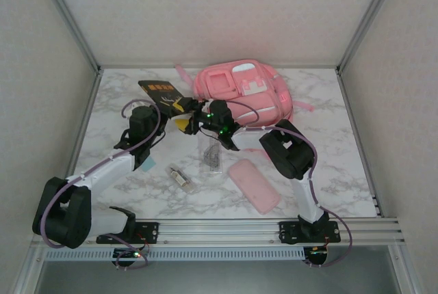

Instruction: Pack the student bag

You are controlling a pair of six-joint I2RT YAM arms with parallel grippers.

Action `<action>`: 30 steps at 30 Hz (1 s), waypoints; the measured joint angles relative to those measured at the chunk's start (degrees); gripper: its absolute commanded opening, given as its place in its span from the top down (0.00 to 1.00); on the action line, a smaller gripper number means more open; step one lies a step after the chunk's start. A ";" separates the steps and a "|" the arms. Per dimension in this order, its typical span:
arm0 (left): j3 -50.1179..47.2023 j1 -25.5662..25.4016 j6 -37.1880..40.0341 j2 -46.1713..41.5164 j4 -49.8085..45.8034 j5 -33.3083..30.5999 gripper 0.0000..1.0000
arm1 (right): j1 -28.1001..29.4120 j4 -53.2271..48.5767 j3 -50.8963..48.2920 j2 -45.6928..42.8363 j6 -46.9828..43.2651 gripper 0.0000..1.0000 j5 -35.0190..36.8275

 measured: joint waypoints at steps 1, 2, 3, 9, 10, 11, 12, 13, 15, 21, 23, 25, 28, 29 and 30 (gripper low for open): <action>-0.22 -0.04 -0.28 -0.33 -0.02 -0.28 1.00 | 0.04 0.22 -0.02 0.00 0.02 0.81 0.28; -0.28 -0.02 -0.42 -0.81 -0.07 -0.59 1.00 | 0.04 0.13 -0.04 0.00 0.04 0.97 0.37; -0.31 -0.04 -0.42 -1.27 -0.59 -1.11 0.96 | 0.11 0.52 -0.07 0.00 0.02 1.00 0.52; -0.61 -0.28 0.76 -4.72 -1.70 -1.16 0.00 | -0.13 -1.40 -0.24 -1.57 -1.84 1.00 0.85; -0.57 -0.44 1.42 -5.57 -2.25 -1.01 0.00 | -0.39 -2.64 -0.61 -2.03 -2.97 1.00 0.79; -0.39 -0.59 2.38 -6.36 -2.99 -0.94 0.00 | -0.76 -3.93 -1.05 -2.64 -3.96 1.00 0.70; -0.20 -0.70 3.06 -6.97 -3.56 -0.79 0.00 | -1.42 -5.90 -1.60 -3.50 -5.22 1.00 0.28; 0.22 -0.96 4.22 -7.72 -4.48 -0.72 0.00 | -2.29 -8.11 -2.14 -4.48 -6.80 1.00 -0.26; 1.46 -1.60 7.28 -8.59 -6.29 -0.35 0.00 | -4.63 -13.09 -3.19 -7.10 -10.27 1.00 -1.11; 8.26 -6.34 19.41 -7.30 -13.07 1.62 0.01 | -14.51 -33.99 -4.66 -21.07 -26.73 1.00 -1.70; 11.67 -8.94 24.22 -4.76 -15.37 2.43 0.02 | -17.57 -40.96 -4.66 -26.21 -32.59 1.00 -1.25; 15.21 -11.80 29.03 -1.27 -17.49 3.32 0.04 | -20.98 -47.74 -4.68 -31.19 -38.14 1.00 -1.01; 20.76 -16.04 36.35 4.96 -20.92 4.42 0.10 | -26.47 -57.24 -5.31 -36.85 -45.46 1.00 -0.35; 23.06 -17.68 38.75 7.67 -22.36 4.79 0.11 | -28.59 -60.37 -5.64 -38.56 -47.45 1.00 0.24; 25.07 -19.10 40.98 9.92 -23.65 5.05 0.12 | -30.80 -63.19 -6.27 -40.04 -49.35 1.00 1.16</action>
